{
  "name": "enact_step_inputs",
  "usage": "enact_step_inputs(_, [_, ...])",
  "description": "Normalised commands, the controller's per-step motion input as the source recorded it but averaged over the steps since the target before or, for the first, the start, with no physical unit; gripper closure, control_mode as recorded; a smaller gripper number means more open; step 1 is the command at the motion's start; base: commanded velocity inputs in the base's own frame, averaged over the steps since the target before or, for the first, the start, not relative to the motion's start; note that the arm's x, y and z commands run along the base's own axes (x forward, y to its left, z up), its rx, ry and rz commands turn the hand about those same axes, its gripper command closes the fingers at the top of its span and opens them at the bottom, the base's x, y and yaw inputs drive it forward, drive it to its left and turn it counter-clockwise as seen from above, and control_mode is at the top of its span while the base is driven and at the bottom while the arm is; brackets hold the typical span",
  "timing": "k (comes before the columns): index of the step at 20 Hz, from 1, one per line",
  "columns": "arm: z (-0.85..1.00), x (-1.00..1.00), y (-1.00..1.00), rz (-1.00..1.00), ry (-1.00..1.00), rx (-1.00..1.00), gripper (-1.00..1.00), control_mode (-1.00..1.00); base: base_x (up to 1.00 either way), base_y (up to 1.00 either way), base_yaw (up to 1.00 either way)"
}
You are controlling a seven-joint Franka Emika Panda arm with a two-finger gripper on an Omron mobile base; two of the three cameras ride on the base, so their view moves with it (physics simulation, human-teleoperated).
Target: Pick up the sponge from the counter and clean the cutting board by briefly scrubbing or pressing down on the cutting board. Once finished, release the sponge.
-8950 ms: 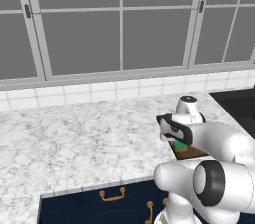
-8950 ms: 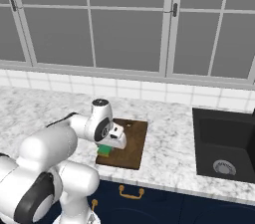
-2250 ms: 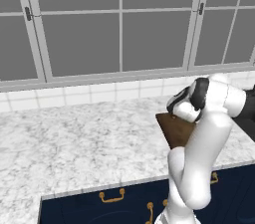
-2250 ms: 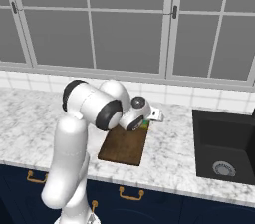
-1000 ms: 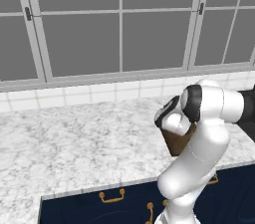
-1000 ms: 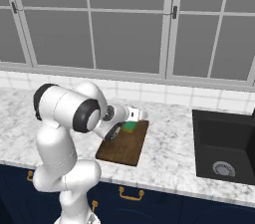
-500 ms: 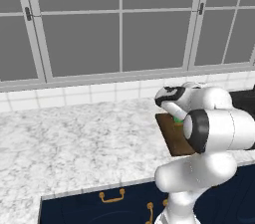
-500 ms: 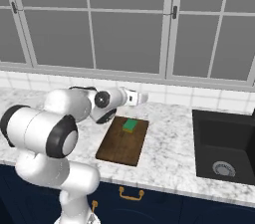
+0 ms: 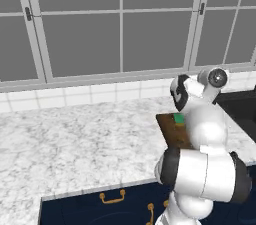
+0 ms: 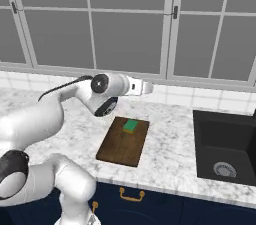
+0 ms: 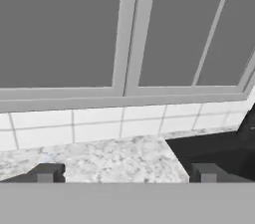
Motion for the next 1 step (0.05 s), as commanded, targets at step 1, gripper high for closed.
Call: enact_step_inputs(1, [0.99,-1.00,0.00,0.00,0.04,0.25,-1.00,-1.00,0.00,0.00,0.00])
